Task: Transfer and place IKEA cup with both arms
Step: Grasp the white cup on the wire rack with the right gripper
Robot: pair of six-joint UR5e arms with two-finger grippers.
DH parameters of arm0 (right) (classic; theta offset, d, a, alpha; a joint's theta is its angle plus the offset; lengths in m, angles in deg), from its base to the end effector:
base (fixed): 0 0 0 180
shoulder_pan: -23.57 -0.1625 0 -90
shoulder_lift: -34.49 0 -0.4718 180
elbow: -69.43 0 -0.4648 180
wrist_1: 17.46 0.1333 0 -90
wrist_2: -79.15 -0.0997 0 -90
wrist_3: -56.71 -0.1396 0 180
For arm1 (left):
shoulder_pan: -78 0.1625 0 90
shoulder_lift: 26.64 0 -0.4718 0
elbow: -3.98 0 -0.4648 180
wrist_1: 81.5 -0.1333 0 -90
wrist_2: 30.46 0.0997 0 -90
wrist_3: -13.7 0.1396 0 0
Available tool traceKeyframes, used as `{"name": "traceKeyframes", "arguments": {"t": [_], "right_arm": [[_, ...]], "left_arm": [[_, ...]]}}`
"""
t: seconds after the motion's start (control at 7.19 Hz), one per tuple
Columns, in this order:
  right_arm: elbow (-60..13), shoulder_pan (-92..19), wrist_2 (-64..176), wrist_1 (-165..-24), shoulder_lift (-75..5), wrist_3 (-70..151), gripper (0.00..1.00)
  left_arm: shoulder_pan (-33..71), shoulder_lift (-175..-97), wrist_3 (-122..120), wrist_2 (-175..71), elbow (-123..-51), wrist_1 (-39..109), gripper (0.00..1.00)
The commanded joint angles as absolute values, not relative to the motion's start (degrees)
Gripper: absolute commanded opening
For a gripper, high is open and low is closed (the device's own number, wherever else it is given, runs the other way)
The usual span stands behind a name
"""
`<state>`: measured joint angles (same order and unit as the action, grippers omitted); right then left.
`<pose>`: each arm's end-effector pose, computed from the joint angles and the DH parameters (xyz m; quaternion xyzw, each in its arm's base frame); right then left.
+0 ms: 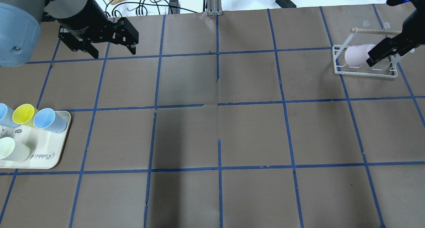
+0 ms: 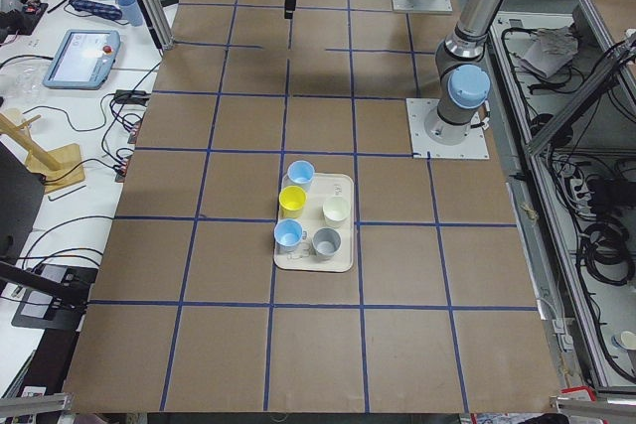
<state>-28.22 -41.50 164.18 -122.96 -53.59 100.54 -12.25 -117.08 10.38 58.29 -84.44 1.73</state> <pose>-0.1159 -0.5942 0.4287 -0.1660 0.9838 -0.0671 0.0066 -0.1389 -0.5857 0.5190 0.0260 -0.9972 0.0686 0.0130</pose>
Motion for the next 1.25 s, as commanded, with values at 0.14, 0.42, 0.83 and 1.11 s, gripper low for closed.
{"name": "traceKeyframes", "arguments": {"t": [0.14, 0.42, 0.83, 1.11], "right_arm": [[-28.22, -38.84, 161.95, -133.11, -46.48, 111.33, 1.00], [-28.22, -38.31, 159.84, -137.23, -43.66, 112.61, 1.00], [-28.22, -37.96, 159.22, -142.95, -39.17, 117.88, 1.00], [-28.13, -37.96, 159.22, -143.93, -37.68, 117.98, 1.00]], "left_arm": [[-12.26, -117.08, 10.45, 58.22, -84.44, 1.73, 1.00], [-12.26, -117.08, 10.45, 58.22, -84.44, 1.73, 1.00], [-12.26, -117.08, 10.45, 58.22, -84.53, 1.73, 1.00], [-12.18, -117.08, 10.45, 58.22, -84.53, 1.73, 1.00]]}}
